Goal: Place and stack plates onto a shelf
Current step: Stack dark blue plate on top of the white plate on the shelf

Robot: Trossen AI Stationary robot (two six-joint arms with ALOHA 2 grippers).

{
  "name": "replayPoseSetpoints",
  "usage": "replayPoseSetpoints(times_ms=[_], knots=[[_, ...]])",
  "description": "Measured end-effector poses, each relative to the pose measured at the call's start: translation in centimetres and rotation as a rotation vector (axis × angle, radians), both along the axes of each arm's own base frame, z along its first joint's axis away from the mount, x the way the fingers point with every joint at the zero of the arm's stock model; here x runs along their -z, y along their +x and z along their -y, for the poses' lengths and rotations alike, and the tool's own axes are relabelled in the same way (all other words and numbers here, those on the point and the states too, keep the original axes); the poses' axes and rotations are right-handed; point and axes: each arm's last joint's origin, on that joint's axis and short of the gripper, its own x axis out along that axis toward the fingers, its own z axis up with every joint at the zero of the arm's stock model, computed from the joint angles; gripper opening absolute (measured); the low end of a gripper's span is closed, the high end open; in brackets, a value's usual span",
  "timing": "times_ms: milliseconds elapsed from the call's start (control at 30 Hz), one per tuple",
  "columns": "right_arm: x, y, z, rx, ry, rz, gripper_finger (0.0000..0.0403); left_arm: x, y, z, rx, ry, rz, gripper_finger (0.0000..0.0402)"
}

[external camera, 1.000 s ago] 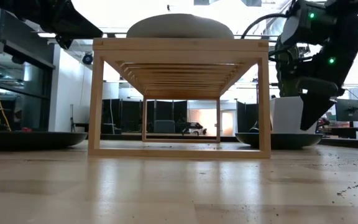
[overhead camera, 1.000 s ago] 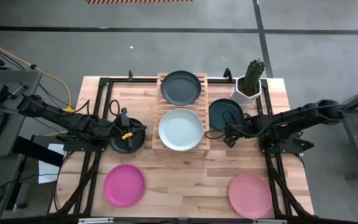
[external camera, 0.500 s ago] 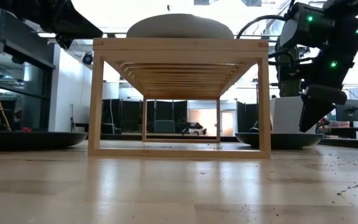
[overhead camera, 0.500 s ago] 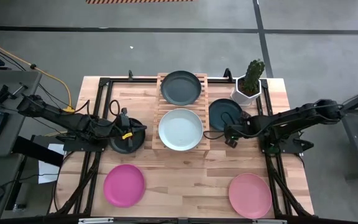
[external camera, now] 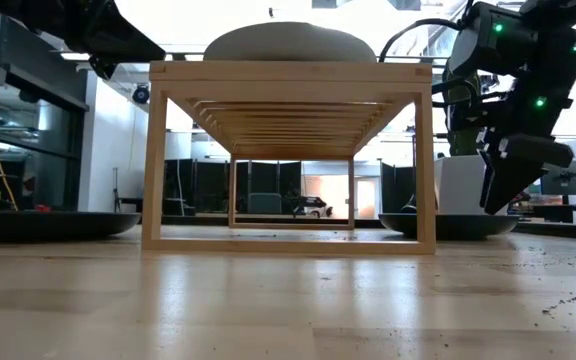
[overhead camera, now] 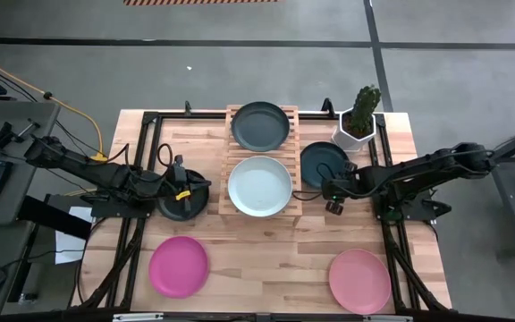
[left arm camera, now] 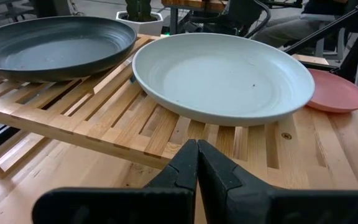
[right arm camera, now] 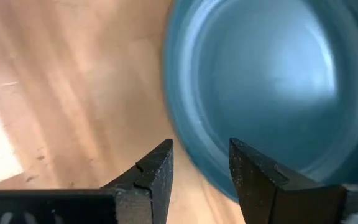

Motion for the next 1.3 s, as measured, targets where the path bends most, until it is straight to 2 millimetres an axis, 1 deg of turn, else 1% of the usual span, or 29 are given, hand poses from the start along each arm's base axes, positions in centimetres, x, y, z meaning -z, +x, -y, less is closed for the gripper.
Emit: replayPoseSetpoints(times_ms=[100,267,567,700,800,933,1133,1300], knots=[[0.0,0.1,0.0,-0.039,-0.006,0.0,0.0135,0.0,0.0,0.0,0.003,-0.001,-0.001,0.0],[-0.1,0.3,0.0,-0.057,-0.037,0.014,0.0136,0.0,0.0,0.0,0.004,-0.001,-0.001,0.0],[-0.2,0.7,0.0,-0.059,-0.036,0.043,0.0135,0.0,0.0,0.0,0.003,-0.001,0.0,0.0],[0.4,1.2,-0.1,-0.092,-0.025,0.03,0.0135,0.0,0.0,0.0,0.004,-0.001,0.0,0.0],[1.3,1.5,-0.1,-0.125,-0.029,-0.026,0.0135,0.0,0.0,0.0,0.004,-0.001,-0.001,0.0],[2.0,1.7,-0.1,-0.122,-0.043,-0.067,0.0135,0.0,0.0,0.0,0.004,0.0,-0.001,0.0],[2.1,1.7,0.1,-0.105,-0.102,-0.073,0.0135,0.0,0.0,0.0,0.004,0.0,-0.001,0.0],[2.1,1.7,0.1,-0.092,-0.098,-0.068,0.0129,0.0,0.0,0.0,0.004,0.0,-0.002,0.0]])
